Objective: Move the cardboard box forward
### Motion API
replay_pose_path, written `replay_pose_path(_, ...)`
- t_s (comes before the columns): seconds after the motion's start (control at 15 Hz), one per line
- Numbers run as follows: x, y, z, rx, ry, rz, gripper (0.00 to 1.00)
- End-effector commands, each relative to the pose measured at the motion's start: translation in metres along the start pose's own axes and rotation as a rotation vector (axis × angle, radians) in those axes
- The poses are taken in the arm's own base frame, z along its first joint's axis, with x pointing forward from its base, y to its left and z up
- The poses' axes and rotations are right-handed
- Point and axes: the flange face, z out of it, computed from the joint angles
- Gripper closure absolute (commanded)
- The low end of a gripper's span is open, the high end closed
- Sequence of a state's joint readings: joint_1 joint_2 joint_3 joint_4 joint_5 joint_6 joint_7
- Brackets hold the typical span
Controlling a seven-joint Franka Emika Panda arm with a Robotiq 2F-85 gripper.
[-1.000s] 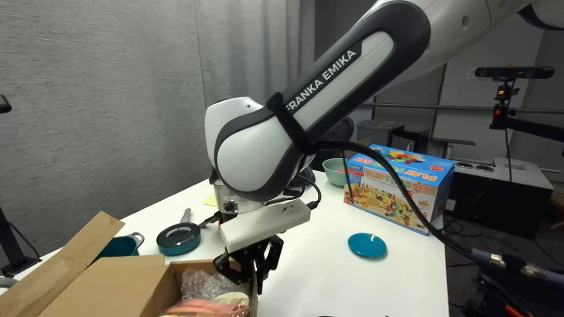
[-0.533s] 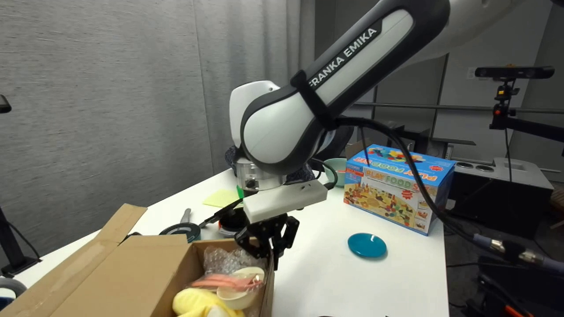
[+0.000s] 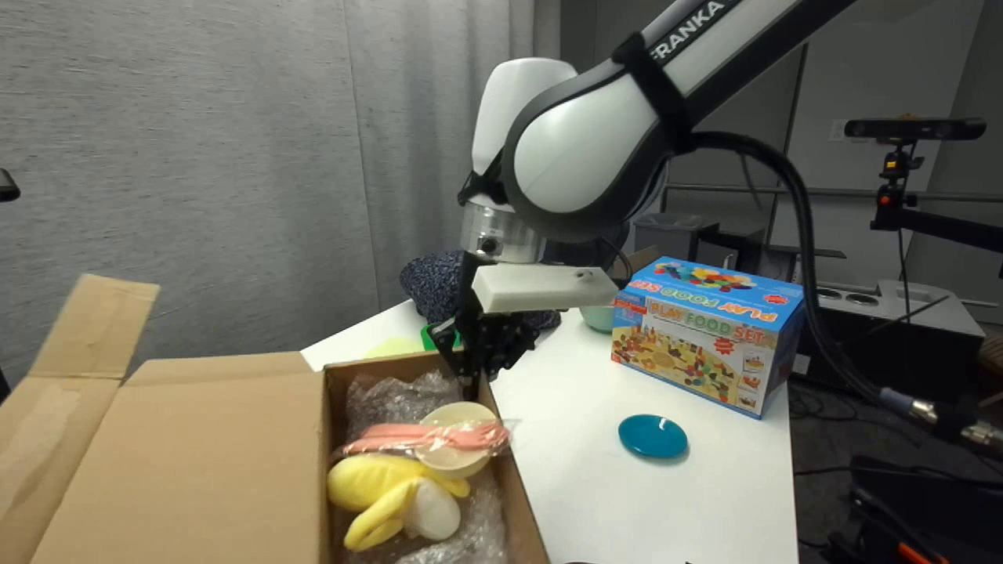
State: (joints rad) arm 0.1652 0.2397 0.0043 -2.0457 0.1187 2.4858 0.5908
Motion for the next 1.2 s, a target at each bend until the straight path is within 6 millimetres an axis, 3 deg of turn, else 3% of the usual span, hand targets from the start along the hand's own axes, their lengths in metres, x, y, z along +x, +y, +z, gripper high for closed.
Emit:
replay_pose_path(0.0,-0.012,0.025,-0.043,0.125,0.095,0.034,0.97)
replay_pose_path(0.2,-0.022,0.052,-0.052,0.226,0.103,0.155,0.97)
replay_pose_path(0.6,-0.059,0.131,-0.036,0.355,-0.063,0.421,0.97)
replay_pose_path(0.87,-0.084,0.176,-0.016,0.234,-0.230,0.470,0.97)
replay_pose_path(1.13,-0.096,0.206,-0.011,0.049,-0.348,0.528,0.97)
